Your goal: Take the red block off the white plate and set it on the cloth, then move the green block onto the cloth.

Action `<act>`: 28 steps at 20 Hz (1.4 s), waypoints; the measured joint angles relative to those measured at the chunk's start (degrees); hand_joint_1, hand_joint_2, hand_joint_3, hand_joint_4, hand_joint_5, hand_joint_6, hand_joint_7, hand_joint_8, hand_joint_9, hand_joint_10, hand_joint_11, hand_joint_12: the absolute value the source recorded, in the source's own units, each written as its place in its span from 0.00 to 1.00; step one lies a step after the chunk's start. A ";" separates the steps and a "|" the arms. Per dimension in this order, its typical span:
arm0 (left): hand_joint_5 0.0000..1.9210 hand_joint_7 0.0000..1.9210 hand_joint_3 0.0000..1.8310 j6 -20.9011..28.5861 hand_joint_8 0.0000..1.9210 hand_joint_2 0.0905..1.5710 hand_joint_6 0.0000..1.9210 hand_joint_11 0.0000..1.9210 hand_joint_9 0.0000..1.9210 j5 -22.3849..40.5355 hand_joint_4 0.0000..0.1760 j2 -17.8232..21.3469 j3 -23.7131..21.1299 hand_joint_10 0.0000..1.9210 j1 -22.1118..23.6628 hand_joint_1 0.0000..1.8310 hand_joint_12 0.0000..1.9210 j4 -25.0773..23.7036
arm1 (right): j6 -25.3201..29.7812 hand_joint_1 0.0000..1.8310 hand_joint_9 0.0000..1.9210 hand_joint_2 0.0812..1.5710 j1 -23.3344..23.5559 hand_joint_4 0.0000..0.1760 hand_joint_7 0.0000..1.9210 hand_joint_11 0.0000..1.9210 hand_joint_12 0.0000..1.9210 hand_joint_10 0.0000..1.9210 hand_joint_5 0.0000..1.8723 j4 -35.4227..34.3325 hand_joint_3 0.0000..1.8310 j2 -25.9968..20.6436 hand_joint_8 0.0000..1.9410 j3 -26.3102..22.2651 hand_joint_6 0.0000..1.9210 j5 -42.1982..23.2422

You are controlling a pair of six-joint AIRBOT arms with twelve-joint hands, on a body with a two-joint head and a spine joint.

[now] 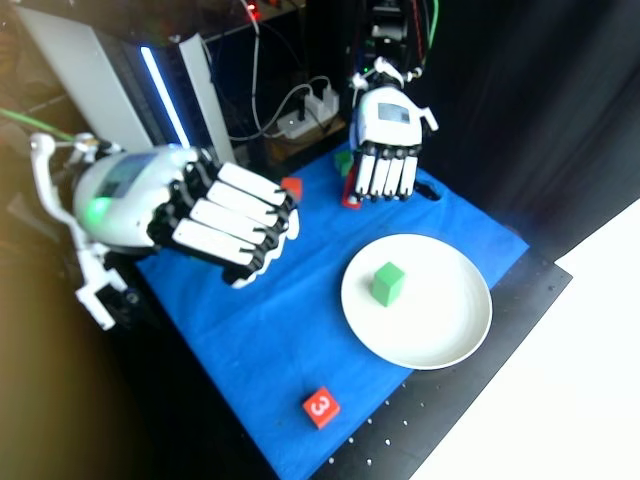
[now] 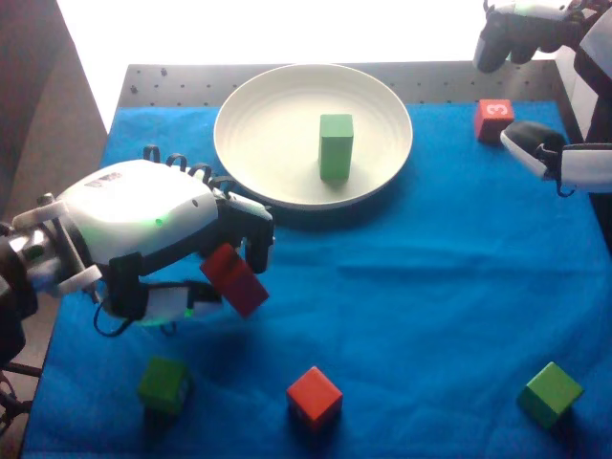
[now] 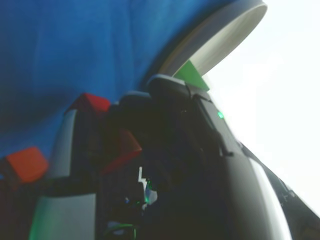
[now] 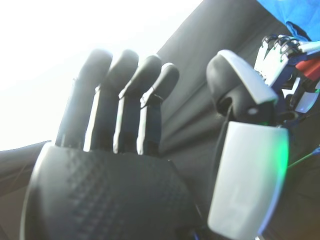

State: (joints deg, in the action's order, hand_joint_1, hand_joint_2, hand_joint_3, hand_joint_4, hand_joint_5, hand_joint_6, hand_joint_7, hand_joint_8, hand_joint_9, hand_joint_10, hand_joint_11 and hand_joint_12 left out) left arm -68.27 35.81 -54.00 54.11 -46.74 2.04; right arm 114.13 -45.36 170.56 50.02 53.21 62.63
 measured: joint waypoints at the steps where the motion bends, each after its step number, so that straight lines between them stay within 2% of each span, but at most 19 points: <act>1: 0.25 0.24 0.00 -0.09 0.26 0.69 0.31 0.00 0.13 0.22 0.25 0.02 -0.02 0.38 -0.11 0.41 0.67 -0.37 | -0.02 0.67 0.27 0.45 0.00 0.00 0.30 0.27 0.98 0.80 0.31 -0.02 0.27 0.00 0.67 0.00 0.58 0.02; 4: 0.23 0.22 0.00 -0.04 0.03 0.64 0.07 0.00 0.13 0.90 0.51 0.24 -0.48 0.19 -0.11 0.35 0.62 -0.20 | 0.00 0.64 0.28 0.45 0.00 0.00 0.32 0.26 0.97 0.79 0.32 -0.04 0.29 0.00 0.65 0.00 0.56 0.02; 5: 0.23 0.22 0.00 -0.02 0.00 0.64 0.01 0.00 0.15 1.09 0.45 0.24 -0.48 0.15 -0.33 0.35 0.61 -0.17 | 0.00 0.64 0.28 0.45 0.00 0.00 0.33 0.27 0.98 0.80 0.32 -0.11 0.30 0.00 0.66 0.00 0.56 0.04; 8: 0.23 0.21 0.00 0.00 0.00 0.65 0.00 0.00 0.15 2.25 0.36 0.83 -0.61 0.15 -0.63 0.32 0.65 0.33 | 0.00 0.65 0.28 0.44 0.00 0.00 0.32 0.27 0.98 0.80 0.31 -0.11 0.30 0.00 0.66 0.00 0.56 0.02; 9: 0.25 0.21 0.00 0.02 0.00 0.65 0.01 0.00 0.14 2.99 0.38 1.14 -0.61 0.15 -0.72 0.34 0.70 0.61 | -0.02 0.65 0.27 0.45 0.00 0.00 0.31 0.26 0.98 0.80 0.31 -0.11 0.30 0.00 0.66 0.00 0.56 0.04; 10: 0.28 0.23 0.00 0.11 0.00 0.67 0.01 0.00 0.16 4.63 0.22 1.44 -0.61 0.19 -0.90 0.33 0.76 1.99 | 0.00 0.64 0.27 0.45 0.00 0.00 0.31 0.25 0.98 0.79 0.30 -0.15 0.30 0.00 0.65 0.00 0.56 0.02; 11: 0.29 0.24 0.00 0.15 0.00 0.68 0.01 0.00 0.15 6.40 0.20 1.79 -0.61 0.24 -1.38 0.32 0.78 3.13 | 0.00 0.64 0.27 0.45 0.00 0.00 0.31 0.26 0.97 0.79 0.30 -0.11 0.30 0.00 0.65 0.00 0.56 0.00; 12: 0.27 0.23 0.00 0.13 0.00 0.70 0.00 0.00 0.14 8.39 0.45 2.38 -0.61 0.25 -2.05 0.30 0.75 4.57 | 0.00 0.65 0.28 0.44 0.00 0.00 0.32 0.27 0.98 0.79 0.30 -0.13 0.30 -0.02 0.66 0.00 0.56 0.02; 13: 0.28 0.24 0.00 0.13 0.00 0.70 0.00 0.00 0.14 10.56 0.36 2.86 -0.61 0.26 -2.67 0.28 0.73 6.58 | 0.00 0.64 0.27 0.45 0.00 0.00 0.31 0.26 0.98 0.79 0.30 -0.33 0.30 -0.02 0.65 0.02 0.56 0.02; 15: 0.26 0.23 0.00 0.13 0.00 0.73 0.00 0.00 0.14 13.22 0.31 3.58 -0.61 0.19 -2.91 0.32 0.62 8.81 | 0.00 0.63 0.27 0.45 0.00 0.00 0.31 0.27 0.97 0.77 0.29 -0.31 0.30 0.00 0.63 0.02 0.55 0.02; 17: 0.25 0.24 0.00 0.13 0.00 0.75 0.00 0.00 0.19 17.40 0.40 3.80 -0.46 0.08 -2.89 0.33 0.55 10.27 | 0.00 0.65 0.28 0.44 0.00 0.00 0.30 0.29 0.93 0.72 0.28 -0.02 0.30 0.00 0.58 0.68 0.53 -0.07; 18: 0.26 0.25 0.00 0.13 0.00 0.75 0.00 0.02 0.23 18.80 0.56 3.80 -0.22 0.06 -2.89 0.33 0.60 10.75 | -0.02 0.65 0.26 0.46 0.00 0.00 0.28 0.25 0.92 0.69 0.26 -0.04 0.28 0.09 0.54 1.40 0.51 -0.02; 19: 0.26 0.25 0.00 0.15 0.00 0.76 0.00 0.02 0.24 19.80 0.41 3.80 0.15 0.05 -2.89 0.36 0.65 11.41 | -0.02 0.63 0.24 0.49 0.00 0.00 0.26 0.21 0.89 0.64 0.24 -0.66 0.24 0.59 0.47 2.23 0.44 0.00; 21: 0.25 0.24 0.00 -0.09 0.00 0.77 0.00 0.00 0.22 21.31 0.55 3.80 0.98 0.02 -2.69 0.40 0.67 12.96 | -0.02 0.59 0.20 0.53 1.03 0.00 0.25 0.12 0.86 0.50 0.23 -1.66 0.11 2.01 0.27 3.74 0.33 -1.46; 22: 0.25 0.24 0.00 -0.20 0.00 0.77 0.00 0.00 0.22 21.46 0.55 3.80 1.14 0.02 -2.47 0.40 0.67 13.53 | -0.02 0.59 0.20 0.53 2.32 0.00 0.25 0.12 0.86 0.50 0.23 -1.62 0.11 2.78 0.27 4.44 0.33 -2.86; 23: 0.25 0.24 0.00 -0.52 0.00 0.76 0.00 0.00 0.22 22.12 0.78 3.80 1.40 0.01 -2.23 0.34 0.68 13.94 | -0.02 0.58 0.19 0.53 4.68 0.00 0.27 0.09 0.86 0.44 0.26 -1.11 0.06 4.46 0.13 5.95 0.19 -5.07; 24: 0.25 0.24 0.00 -0.52 0.00 0.76 0.00 0.00 0.22 22.49 0.78 3.80 1.60 0.01 -2.23 0.34 0.68 14.03 | 0.00 0.58 0.19 0.53 5.99 0.00 0.27 0.09 0.86 0.44 0.26 -0.74 0.06 5.70 0.13 7.08 0.19 -6.10; 27: 0.25 0.25 0.00 -0.90 0.00 0.75 0.00 0.04 0.25 22.71 0.59 3.80 2.23 0.02 -2.23 0.37 0.70 15.67 | 0.00 0.58 0.25 0.52 8.37 0.00 0.33 0.15 0.76 0.34 0.32 -0.28 0.01 10.21 0.03 10.69 0.05 -12.24; 28: 0.26 0.26 0.00 -0.98 0.01 0.74 0.01 0.06 0.27 22.73 0.58 3.87 2.36 0.03 -2.23 0.39 0.69 16.35 | 0.00 0.57 0.25 0.52 9.40 0.00 0.35 0.13 0.78 0.32 0.34 -0.13 0.00 11.61 0.02 11.80 0.03 -15.08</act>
State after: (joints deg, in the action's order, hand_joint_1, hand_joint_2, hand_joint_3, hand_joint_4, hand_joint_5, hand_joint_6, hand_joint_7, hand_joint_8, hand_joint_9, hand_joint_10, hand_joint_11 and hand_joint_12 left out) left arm -69.25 58.54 -50.13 56.47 -48.97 18.39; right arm 114.13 -35.97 170.43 61.63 65.01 47.55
